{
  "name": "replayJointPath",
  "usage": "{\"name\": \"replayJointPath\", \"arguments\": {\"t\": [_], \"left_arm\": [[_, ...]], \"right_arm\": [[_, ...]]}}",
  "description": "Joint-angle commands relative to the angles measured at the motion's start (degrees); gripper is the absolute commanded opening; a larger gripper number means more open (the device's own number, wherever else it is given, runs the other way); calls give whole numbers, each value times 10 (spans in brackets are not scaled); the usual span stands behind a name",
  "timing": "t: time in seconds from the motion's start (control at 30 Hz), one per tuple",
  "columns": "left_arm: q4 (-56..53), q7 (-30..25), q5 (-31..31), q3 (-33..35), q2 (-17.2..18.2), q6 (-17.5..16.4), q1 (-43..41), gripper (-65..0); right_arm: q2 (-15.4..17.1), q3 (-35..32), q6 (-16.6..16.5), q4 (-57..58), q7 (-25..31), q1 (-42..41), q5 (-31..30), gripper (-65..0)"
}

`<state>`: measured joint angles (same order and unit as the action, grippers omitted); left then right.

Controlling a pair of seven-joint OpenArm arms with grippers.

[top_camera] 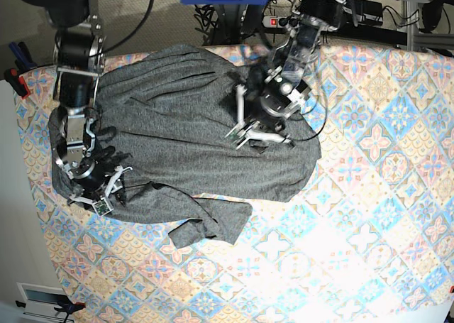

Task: Layout the t-shirt on the table in an organized manner, then fold the t-shirt properly

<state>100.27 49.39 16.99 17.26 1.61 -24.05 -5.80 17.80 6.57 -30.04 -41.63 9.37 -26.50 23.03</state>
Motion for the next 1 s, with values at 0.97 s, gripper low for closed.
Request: {"name": "replayJointPath", "arguments": {"t": [0.97], "left_arm": [[8,-13,-3,-1,8,1,-3,-442]], "right_arm": [[20,-62,76,127,92,-49,-7,-650]]}}
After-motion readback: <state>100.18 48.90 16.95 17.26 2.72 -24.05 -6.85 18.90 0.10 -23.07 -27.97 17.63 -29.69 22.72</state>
